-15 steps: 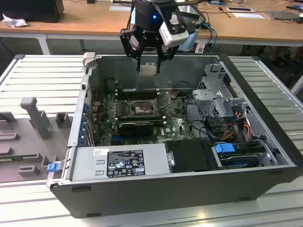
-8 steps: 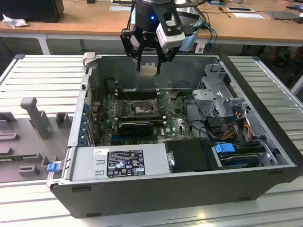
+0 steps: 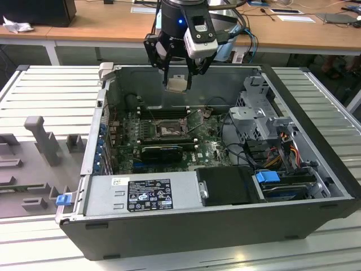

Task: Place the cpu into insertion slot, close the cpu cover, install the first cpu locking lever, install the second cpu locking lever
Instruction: 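Place the cpu into insertion slot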

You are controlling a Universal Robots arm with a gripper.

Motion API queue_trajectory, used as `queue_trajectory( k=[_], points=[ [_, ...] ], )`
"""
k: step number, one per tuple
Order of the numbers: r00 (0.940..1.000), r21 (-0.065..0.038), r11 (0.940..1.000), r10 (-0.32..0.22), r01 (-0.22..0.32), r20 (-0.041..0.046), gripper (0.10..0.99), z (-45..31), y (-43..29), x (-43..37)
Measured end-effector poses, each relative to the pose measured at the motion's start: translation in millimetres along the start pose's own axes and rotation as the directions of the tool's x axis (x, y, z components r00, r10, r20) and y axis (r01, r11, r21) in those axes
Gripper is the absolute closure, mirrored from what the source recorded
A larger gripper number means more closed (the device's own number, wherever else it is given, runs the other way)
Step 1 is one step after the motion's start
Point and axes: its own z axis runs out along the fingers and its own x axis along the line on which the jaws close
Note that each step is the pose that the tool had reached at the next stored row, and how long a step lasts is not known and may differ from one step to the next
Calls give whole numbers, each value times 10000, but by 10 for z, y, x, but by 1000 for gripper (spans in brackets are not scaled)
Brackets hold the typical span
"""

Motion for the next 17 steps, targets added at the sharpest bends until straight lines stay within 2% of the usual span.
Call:
queue_trajectory(
  k=[10,17],
  points=[
    [9965,-20,9965,837,-836,74,561,1,0,0],
    [9927,-31,9928,1201,-1201,106,561,2,0,0]
  ],
)
